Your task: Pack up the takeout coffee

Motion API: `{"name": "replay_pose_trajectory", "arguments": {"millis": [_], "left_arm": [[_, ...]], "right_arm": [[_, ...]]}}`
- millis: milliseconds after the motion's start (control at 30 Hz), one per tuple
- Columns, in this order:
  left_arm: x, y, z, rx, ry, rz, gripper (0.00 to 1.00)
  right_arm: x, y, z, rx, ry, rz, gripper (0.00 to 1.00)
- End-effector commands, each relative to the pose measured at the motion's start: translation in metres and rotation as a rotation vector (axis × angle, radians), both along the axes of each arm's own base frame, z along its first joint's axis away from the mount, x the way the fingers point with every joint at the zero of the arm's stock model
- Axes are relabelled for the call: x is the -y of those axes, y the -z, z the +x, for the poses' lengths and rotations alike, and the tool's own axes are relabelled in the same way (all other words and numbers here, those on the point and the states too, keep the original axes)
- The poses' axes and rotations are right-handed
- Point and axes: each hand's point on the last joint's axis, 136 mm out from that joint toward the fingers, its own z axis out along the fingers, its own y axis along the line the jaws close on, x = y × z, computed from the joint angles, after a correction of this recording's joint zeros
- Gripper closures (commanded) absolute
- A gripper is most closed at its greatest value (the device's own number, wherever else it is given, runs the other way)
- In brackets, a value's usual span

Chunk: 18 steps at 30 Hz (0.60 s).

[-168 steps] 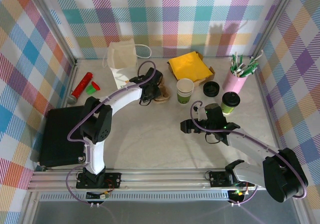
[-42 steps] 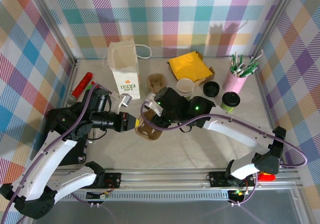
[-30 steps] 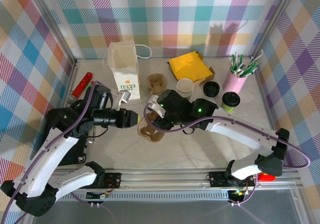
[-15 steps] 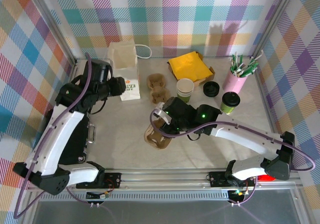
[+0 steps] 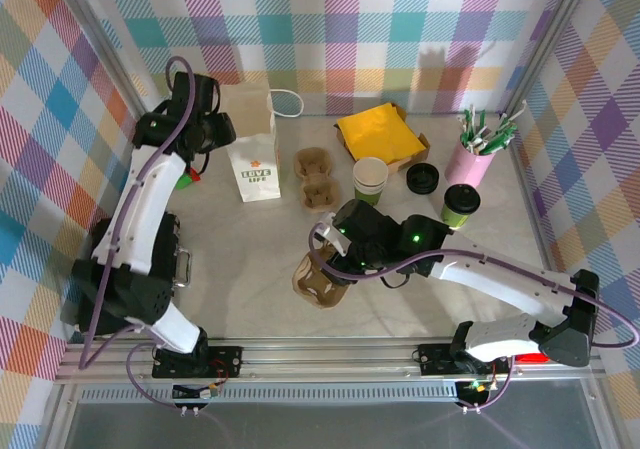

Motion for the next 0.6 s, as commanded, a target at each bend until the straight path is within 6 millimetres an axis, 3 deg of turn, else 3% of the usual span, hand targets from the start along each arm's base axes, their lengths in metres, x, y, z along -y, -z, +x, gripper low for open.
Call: {"name": "replay_pose_trajectory", "arguments": {"millis": [0, 333, 467, 567], "left_arm": [[-0.009, 0.004, 0.008, -0.041, -0.025, -0.01, 0.5], [-0.004, 0.037, 0.042, -0.139, 0.005, -0.005, 0.51], [-0.002, 0.048, 0.046, -0.176, 0.017, 0.003, 0.55], [-0.002, 0.054, 0.045, -0.203, 0.023, 0.018, 0.65]], "right_arm": [[0.003, -0.004, -0.007, -0.017, -0.004, 0.021, 0.52], [0.012, -0.005, -0.008, -0.002, 0.002, 0.001, 0.52], [0.014, -0.006, -0.008, 0.003, 0.004, -0.002, 0.52], [0.015, -0.006, -0.008, 0.006, 0.003, -0.004, 0.52]]}}
